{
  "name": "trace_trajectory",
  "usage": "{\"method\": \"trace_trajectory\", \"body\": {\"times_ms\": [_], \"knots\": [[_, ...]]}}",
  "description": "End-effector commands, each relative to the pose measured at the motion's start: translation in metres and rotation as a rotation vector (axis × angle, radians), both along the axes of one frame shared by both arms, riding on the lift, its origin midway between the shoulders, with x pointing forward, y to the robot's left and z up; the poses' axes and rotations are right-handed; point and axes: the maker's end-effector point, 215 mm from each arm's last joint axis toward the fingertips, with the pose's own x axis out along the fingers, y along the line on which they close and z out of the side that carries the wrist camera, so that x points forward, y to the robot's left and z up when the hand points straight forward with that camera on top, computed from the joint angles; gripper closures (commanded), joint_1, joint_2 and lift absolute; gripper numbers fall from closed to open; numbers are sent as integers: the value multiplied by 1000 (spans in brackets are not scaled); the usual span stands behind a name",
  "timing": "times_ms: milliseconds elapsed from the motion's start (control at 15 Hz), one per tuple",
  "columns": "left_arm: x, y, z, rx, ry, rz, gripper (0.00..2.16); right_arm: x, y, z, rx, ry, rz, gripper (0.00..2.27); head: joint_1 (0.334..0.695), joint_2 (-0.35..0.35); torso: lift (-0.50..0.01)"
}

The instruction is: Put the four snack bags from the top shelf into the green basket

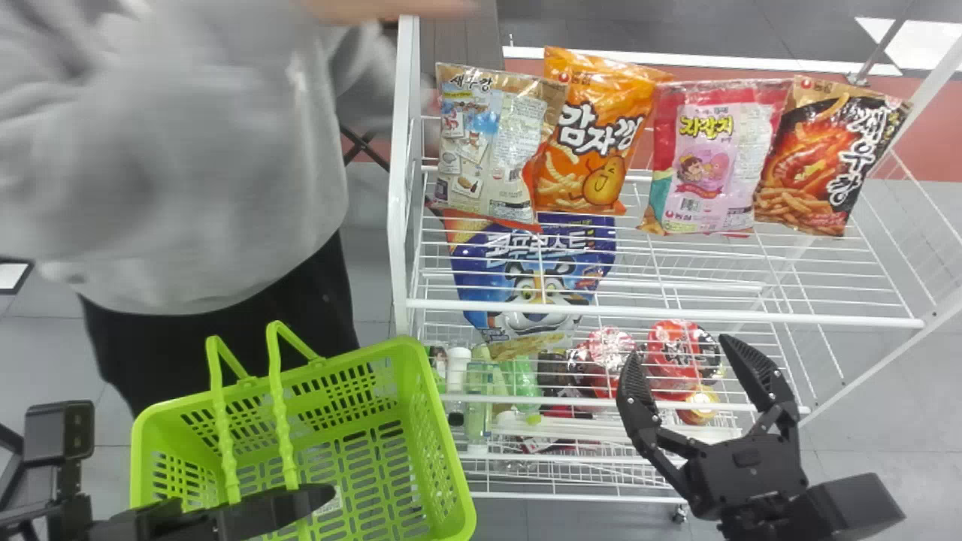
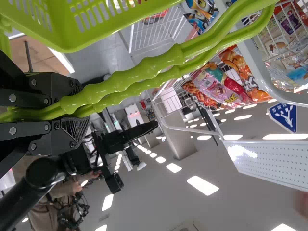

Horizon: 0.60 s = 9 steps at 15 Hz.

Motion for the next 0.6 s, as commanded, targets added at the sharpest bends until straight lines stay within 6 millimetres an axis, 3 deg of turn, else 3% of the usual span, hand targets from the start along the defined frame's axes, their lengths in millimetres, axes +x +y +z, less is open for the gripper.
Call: {"method": "trace_trajectory", "body": {"times_ms": [0, 533], "knots": [[0, 1, 2, -8, -2, -4, 2148, 0, 1, 1, 2, -3, -1, 70, 695, -73, 0], [1, 1, 1, -7, -2, -3, 2148, 0, 1, 1, 2, -3, 0, 70, 695, -70, 0]]}}
